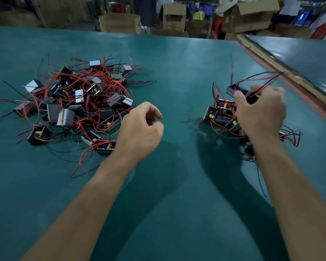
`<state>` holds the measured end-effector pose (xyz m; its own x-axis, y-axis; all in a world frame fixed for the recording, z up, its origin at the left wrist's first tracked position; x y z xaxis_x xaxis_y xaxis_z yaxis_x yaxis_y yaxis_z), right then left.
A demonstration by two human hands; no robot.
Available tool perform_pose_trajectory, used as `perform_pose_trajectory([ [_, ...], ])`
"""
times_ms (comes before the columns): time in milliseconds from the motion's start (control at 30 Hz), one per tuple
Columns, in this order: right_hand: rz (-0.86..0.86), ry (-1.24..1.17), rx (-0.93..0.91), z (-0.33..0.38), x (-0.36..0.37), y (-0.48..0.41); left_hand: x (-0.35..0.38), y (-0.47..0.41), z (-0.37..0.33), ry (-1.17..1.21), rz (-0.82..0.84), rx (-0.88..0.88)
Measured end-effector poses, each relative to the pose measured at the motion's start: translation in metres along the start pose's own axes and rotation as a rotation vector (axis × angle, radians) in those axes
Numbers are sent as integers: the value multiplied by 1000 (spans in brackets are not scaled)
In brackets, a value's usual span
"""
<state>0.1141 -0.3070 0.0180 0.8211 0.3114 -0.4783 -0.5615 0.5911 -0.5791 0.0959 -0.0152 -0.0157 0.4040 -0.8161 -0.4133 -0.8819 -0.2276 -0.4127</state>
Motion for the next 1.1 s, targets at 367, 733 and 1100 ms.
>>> perform_pose_trajectory([
  [367, 52, -251, -348, 59, -2, 45, -14, -10, 34, 62, -144, -276],
  [733, 522, -404, -475, 87, 25, 99, -11, -3, 56, 367, -69, -724],
  [1100, 996, -204, -551, 88, 49, 140, 2, 3, 35, 333, 117, -584],
])
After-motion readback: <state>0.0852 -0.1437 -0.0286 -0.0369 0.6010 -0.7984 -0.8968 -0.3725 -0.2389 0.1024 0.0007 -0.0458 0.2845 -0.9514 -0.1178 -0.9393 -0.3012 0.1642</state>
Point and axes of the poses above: each hand's wrist, its own y-axis away from the middle knuckle, its own x-axis out of the palm, z = x × y, the point moved 8 cm from there along -y, towards the middle knuckle, and after that the axes turned 9 degrees about -z, right-handed, at the moved point
